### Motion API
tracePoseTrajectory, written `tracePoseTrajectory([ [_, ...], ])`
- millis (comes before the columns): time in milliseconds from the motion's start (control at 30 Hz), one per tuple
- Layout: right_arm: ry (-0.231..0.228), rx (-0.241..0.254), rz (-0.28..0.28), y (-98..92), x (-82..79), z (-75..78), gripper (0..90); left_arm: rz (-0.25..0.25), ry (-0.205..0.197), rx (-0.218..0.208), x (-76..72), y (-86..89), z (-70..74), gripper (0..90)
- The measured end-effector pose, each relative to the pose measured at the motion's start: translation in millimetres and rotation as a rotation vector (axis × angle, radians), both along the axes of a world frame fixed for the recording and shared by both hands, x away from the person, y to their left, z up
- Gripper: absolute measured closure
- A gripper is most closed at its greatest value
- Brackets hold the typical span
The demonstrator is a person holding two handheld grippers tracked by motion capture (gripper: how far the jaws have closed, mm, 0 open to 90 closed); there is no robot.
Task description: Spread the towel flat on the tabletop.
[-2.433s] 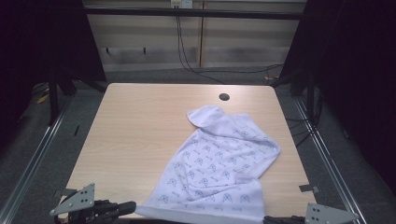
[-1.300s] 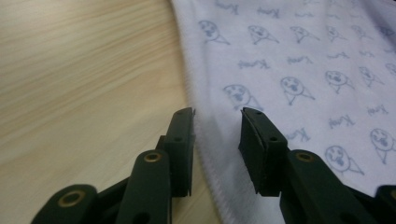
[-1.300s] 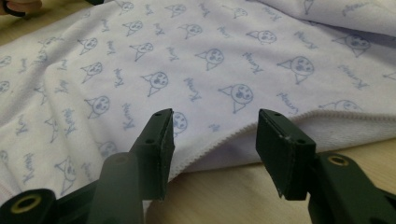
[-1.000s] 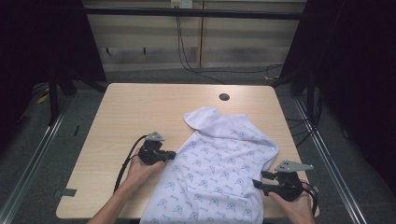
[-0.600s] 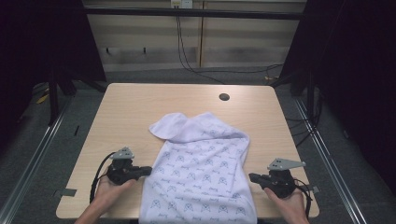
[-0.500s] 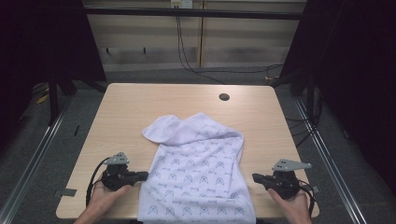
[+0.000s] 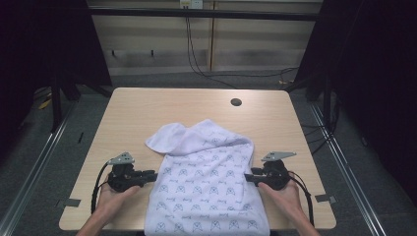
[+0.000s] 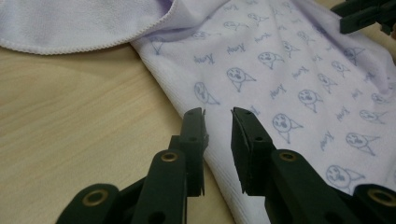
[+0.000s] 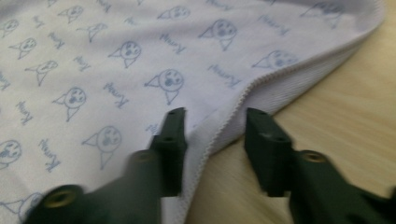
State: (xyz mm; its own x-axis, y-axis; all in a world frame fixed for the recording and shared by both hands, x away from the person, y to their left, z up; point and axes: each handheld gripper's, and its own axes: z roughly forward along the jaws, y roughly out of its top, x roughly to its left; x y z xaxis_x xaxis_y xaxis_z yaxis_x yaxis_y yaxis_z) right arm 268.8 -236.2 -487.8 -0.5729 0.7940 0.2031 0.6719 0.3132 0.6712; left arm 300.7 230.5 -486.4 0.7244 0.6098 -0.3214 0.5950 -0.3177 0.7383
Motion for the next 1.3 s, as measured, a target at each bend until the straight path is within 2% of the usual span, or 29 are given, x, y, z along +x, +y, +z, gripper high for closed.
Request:
tracePoseTrajectory([
  [33,-0.003,-0.001,-0.002,0.8,-1.3,0.1,84.2,0.004,0.002,-0.010,0.6,-0.4,0.5,74.1],
  [67,-0.016,0.002,0.000,0.1,-3.5,2.5,88.3,0.004,-0.002,-0.010,1.4,0.1,1.2,74.0],
  [233,-0.101,0.020,-0.050,-22.2,-21.9,22.5,89.0,0.011,-0.004,-0.010,5.1,-4.3,1.3,74.0],
  [300,-0.106,0.020,-0.071,-34.8,-29.4,24.4,88.8,0.003,-0.009,0.007,7.3,-10.6,0.5,74.0],
  [367,-0.088,0.005,-0.091,-45.5,-35.3,20.8,88.8,-0.009,-0.011,0.013,10.3,-19.4,0.6,74.1],
  [433,-0.054,-0.016,-0.100,-54.0,-38.8,12.9,87.6,-0.014,-0.029,0.018,15.8,-30.0,1.5,73.9],
  [467,-0.042,-0.029,-0.100,-56.9,-40.8,8.8,85.6,-0.016,-0.029,0.003,19.3,-36.0,1.1,74.0],
  [533,-0.006,-0.058,-0.099,-59.3,-44.2,2.6,82.1,-0.036,-0.029,0.021,26.5,-51.6,-0.1,74.5],
  [600,-0.015,-0.072,-0.109,-60.1,-45.0,3.4,74.5,-0.050,-0.026,0.036,33.6,-66.9,-3.9,74.8],
  [633,-0.041,-0.076,-0.129,-61.1,-44.8,6.6,69.4,-0.040,-0.048,0.079,36.3,-72.8,-5.0,74.9],
  [667,-0.067,-0.062,-0.142,-62.9,-43.6,10.9,66.6,-0.043,-0.044,0.066,39.9,-76.2,-6.5,74.6],
  [767,-0.113,0.015,-0.116,-62.2,-32.7,22.8,64.4,-0.033,-0.036,0.035,47.3,-77.6,-8.0,72.5],
  [800,-0.127,0.028,-0.092,-58.8,-26.3,24.5,65.2,-0.031,-0.040,0.044,48.5,-77.3,-8.6,71.9],
  [900,-0.113,0.045,-0.030,-38.3,-1.6,21.8,63.7,-0.019,-0.042,0.079,52.6,-77.1,-14.7,70.5],
  [933,-0.106,0.039,-0.011,-29.2,7.8,18.8,62.2,-0.022,-0.048,0.096,53.8,-77.9,-17.4,70.9],
  [1033,-0.089,0.015,0.027,-3.4,34.7,9.6,59.4,-0.034,-0.076,0.138,52.2,-78.8,-17.0,83.5],
  [1133,-0.100,-0.038,0.052,17.1,53.7,1.8,55.7,-0.053,-0.092,0.155,48.2,-80.0,-16.3,86.3],
  [1200,-0.094,-0.095,0.050,25.3,61.0,-7.4,54.9,-0.056,-0.089,0.150,46.4,-79.2,-16.4,86.5],
  [1233,-0.078,-0.094,0.059,26.5,62.1,-11.7,55.0,-0.063,-0.081,0.148,45.5,-77.8,-16.3,86.5],
  [1267,-0.103,-0.110,0.065,27.2,59.1,-14.4,56.8,-0.069,-0.080,0.144,43.9,-76.5,-16.4,86.5],
  [1300,-0.102,-0.121,0.073,27.5,55.9,-13.4,60.8,-0.071,-0.079,0.144,41.2,-75.2,-16.2,86.5],
])
